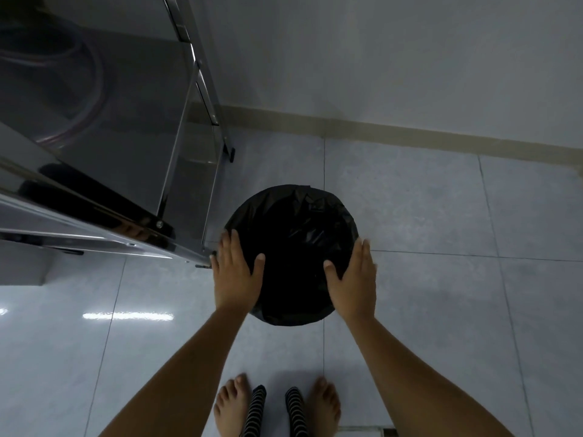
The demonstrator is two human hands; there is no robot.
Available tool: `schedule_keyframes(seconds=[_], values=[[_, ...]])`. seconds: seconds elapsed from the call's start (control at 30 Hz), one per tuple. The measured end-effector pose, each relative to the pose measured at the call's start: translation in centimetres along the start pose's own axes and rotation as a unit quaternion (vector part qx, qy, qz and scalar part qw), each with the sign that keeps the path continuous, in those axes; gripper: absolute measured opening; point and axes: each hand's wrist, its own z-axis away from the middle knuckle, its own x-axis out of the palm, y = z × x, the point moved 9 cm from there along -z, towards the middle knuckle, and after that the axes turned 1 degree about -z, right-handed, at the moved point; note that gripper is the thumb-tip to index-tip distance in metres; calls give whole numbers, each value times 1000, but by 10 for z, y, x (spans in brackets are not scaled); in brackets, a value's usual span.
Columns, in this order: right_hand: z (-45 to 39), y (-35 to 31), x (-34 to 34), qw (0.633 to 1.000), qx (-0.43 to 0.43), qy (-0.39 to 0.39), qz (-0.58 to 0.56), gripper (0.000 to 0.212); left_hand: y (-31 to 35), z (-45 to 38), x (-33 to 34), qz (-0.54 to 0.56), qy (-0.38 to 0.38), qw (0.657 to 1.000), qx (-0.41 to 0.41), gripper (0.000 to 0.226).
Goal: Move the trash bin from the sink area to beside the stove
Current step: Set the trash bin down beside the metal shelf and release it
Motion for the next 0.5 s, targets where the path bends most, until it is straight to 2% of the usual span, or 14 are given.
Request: schedule_keyframes(seconds=[0.07, 0.17, 0.5], values=[[9, 8, 14, 1000, -3, -12, 18, 91, 0, 7, 11, -17, -1, 1000, 22, 79], [13, 20, 31, 999, 20, -25, 4, 94, -12, 5, 24, -8, -9, 1000, 1, 80], [-26, 3, 34, 1000, 4, 3, -11, 95, -2, -35, 17, 28, 2, 999, 31, 91]])
